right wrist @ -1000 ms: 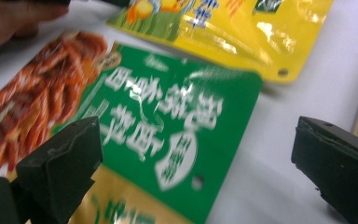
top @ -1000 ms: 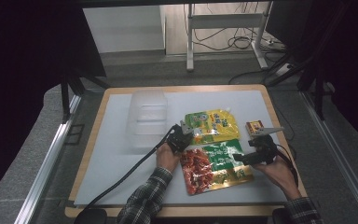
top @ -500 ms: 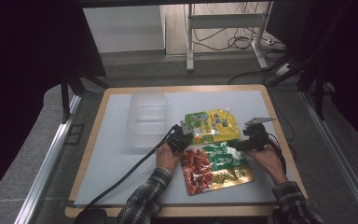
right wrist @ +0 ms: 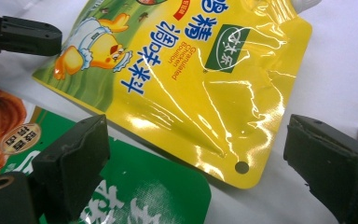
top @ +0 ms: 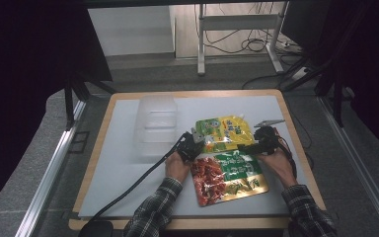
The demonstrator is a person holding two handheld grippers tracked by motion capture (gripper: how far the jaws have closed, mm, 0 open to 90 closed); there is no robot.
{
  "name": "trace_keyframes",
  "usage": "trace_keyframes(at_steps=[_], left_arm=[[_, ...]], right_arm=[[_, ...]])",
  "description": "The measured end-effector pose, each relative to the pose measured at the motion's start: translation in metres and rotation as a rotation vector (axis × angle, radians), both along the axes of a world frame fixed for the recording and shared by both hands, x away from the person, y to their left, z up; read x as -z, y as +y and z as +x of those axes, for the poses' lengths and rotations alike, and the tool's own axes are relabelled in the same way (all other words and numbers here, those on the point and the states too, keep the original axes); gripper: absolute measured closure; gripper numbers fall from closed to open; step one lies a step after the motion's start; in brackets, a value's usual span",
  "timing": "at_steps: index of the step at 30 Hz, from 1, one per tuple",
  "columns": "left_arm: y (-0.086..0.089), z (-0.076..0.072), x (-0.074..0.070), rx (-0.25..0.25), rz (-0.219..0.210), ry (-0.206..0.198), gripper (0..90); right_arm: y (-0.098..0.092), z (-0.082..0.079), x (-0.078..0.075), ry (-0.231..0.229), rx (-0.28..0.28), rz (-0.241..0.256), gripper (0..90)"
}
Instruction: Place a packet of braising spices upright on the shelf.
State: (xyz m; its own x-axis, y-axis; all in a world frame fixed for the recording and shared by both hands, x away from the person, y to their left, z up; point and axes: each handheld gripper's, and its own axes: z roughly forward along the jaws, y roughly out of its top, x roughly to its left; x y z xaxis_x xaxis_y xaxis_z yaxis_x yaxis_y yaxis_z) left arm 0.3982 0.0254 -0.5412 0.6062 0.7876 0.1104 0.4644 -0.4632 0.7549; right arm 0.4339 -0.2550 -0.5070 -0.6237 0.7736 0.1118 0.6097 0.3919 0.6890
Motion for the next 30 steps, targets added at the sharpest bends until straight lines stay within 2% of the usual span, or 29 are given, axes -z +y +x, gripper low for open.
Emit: trace_keyframes(at_steps=[13, 16, 21, 27, 30], left_arm=[[0.0, 0.0, 0.0, 0.0, 0.004, -0.003, 90.0], [0.0, 0.0, 0.0, 0.0, 0.004, -0.002, 90.0], [0.0, 0.0, 0.0, 0.0, 0.003, -0.001, 90.0], [0.0, 0.0, 0.0, 0.001, 0.005, 0.0, 90.0], [0.0, 0.0, 0.0, 0.003, 0.008, -0.002, 90.0]], right_arm=[[0.004, 0.011, 0.009, 0.036, 0.013, 0.005, 7.0], [0.002, 0.014, 0.011, 0.067, 0.027, 0.006, 8.2], [0.002, 0.016, 0.01, 0.089, 0.017, 0.051, 10.8], [0.0, 0.018, 0.01, 0.137, 0.005, 0.136, 16.6], [0.001, 0.018, 0.007, 0.119, 0.011, 0.121, 25.2]])
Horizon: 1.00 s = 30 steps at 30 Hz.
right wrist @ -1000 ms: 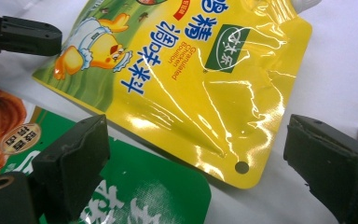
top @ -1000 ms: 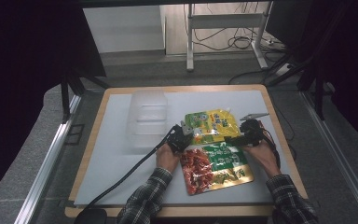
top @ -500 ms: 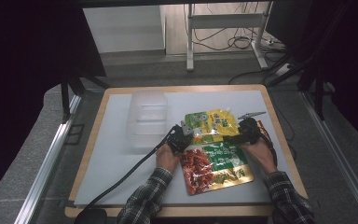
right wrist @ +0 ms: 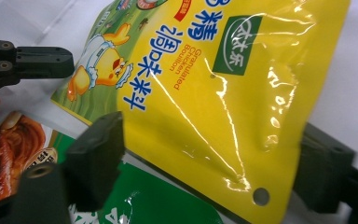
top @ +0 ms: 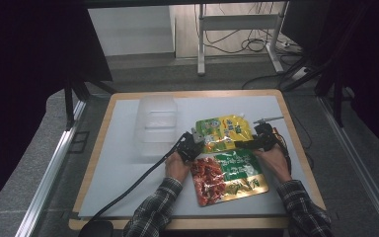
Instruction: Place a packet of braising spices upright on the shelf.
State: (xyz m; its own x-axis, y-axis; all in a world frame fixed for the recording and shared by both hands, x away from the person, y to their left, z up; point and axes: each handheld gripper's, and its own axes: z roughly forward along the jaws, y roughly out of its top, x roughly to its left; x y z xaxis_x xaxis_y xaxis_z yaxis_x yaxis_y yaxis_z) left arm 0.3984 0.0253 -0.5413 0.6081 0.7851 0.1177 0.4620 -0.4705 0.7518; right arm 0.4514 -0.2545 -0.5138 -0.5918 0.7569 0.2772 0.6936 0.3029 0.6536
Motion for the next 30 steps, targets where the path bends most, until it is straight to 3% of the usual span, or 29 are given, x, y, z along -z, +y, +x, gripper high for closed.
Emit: trace_keyframes(at_steps=[2, 4, 8, 12, 14, 18, 21, 25, 30], left_arm=[[0.0, 0.0, 0.0, -0.003, -0.001, 0.0, 90.0], [-0.001, -0.001, 0.0, -0.002, 0.006, -0.005, 90.0], [-0.001, -0.001, 0.0, -0.005, 0.006, -0.008, 90.0], [-0.002, -0.002, -0.001, -0.001, 0.028, -0.018, 90.0], [-0.003, -0.003, 0.0, -0.012, 0.012, -0.019, 90.0], [-0.003, -0.003, 0.0, -0.014, 0.011, -0.021, 90.0], [-0.002, -0.004, -0.002, -0.009, 0.036, -0.026, 89.8], [0.0, -0.005, -0.005, -0.021, 0.06, -0.032, 83.7], [0.002, -0.007, -0.013, -0.021, 0.031, -0.027, 79.5]], right_arm=[[-0.003, 0.0, -0.003, -0.007, 0.008, 0.022, 36.4], [-0.006, 0.0, -0.006, 0.003, 0.007, 0.077, 43.6], [0.0, -0.001, -0.008, -0.038, 0.015, -0.012, 56.9], [-0.003, 0.0, -0.009, -0.043, 0.039, -0.025, 71.3], [-0.003, -0.001, -0.009, -0.057, 0.047, -0.052, 83.0], [0.001, -0.004, -0.01, -0.079, 0.049, -0.095, 88.4], [0.004, -0.005, -0.012, -0.088, 0.049, -0.125, 88.7], [0.004, -0.005, -0.016, -0.088, 0.049, -0.116, 88.8], [0.003, -0.006, -0.023, -0.096, 0.05, -0.088, 88.9]])
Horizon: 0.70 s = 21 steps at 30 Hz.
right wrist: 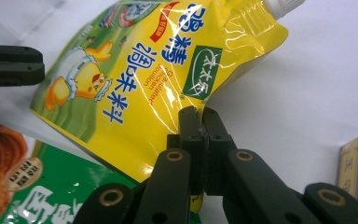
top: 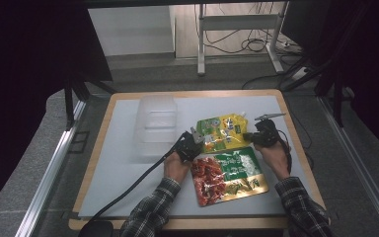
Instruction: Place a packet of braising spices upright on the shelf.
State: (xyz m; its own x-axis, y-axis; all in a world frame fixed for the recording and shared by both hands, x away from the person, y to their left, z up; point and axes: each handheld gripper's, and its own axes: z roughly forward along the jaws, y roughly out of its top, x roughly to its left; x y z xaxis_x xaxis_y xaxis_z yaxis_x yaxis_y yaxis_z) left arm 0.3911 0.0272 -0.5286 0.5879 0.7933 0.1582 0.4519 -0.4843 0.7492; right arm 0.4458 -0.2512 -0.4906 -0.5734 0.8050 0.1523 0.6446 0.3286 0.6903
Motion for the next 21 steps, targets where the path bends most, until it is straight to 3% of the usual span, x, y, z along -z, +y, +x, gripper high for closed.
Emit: trace_keyframes(at_steps=[5, 13, 15, 16, 21], left_arm=[[0.0, -0.008, -0.007, 0.033, 0.022, -0.02, 75.2], [-0.001, -0.029, -0.02, 0.079, 0.015, -0.068, 67.3], [0.0, -0.034, -0.023, 0.085, 0.006, -0.075, 64.6], [0.0, -0.036, -0.023, 0.079, -0.027, -0.083, 63.0], [0.013, -0.046, -0.027, 0.119, -0.06, -0.073, 54.9]], right_arm=[[-0.002, -0.001, -0.008, -0.012, -0.021, 0.027, 88.8], [0.002, -0.005, -0.024, -0.057, -0.052, 0.043, 88.8], [0.004, -0.006, -0.028, -0.062, -0.059, 0.048, 88.8], [0.005, -0.006, -0.03, -0.066, -0.062, 0.05, 88.8], [0.01, -0.007, -0.04, -0.084, -0.078, 0.054, 88.8]])
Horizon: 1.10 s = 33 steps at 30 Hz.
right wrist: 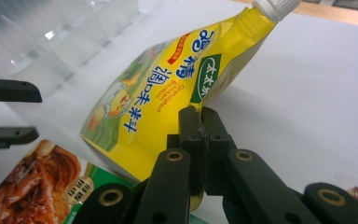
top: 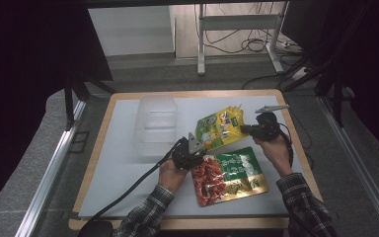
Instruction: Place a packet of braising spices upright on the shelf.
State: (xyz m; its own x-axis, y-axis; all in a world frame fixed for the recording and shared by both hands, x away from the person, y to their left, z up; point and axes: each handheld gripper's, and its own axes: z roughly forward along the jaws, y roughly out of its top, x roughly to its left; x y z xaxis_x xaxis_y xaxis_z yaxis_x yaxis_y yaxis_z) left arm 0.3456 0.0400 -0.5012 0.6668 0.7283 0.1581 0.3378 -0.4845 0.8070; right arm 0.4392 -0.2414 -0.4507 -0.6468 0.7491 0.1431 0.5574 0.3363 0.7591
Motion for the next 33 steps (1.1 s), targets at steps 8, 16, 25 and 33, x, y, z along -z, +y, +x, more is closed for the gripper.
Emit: trace_keyframes(at_steps=[8, 16, 25, 33], left_arm=[[0.015, -0.018, -0.004, 0.016, -0.015, 0.015, 43.1], [0.04, -0.038, -0.005, -0.005, -0.085, 0.033, 29.3], [0.056, -0.057, 0.001, -0.041, -0.025, 0.005, 16.7], [0.064, -0.069, 0.002, -0.083, -0.032, 0.007, 8.0]], right_arm=[[0.008, 0.0, -0.014, -0.025, -0.026, 0.015, 88.8], [0.018, 0.001, -0.029, -0.041, -0.057, 0.01, 88.8], [0.029, 0.001, -0.049, -0.074, -0.102, 0.002, 88.9], [0.041, 0.001, -0.063, -0.093, -0.131, -0.015, 89.0]])
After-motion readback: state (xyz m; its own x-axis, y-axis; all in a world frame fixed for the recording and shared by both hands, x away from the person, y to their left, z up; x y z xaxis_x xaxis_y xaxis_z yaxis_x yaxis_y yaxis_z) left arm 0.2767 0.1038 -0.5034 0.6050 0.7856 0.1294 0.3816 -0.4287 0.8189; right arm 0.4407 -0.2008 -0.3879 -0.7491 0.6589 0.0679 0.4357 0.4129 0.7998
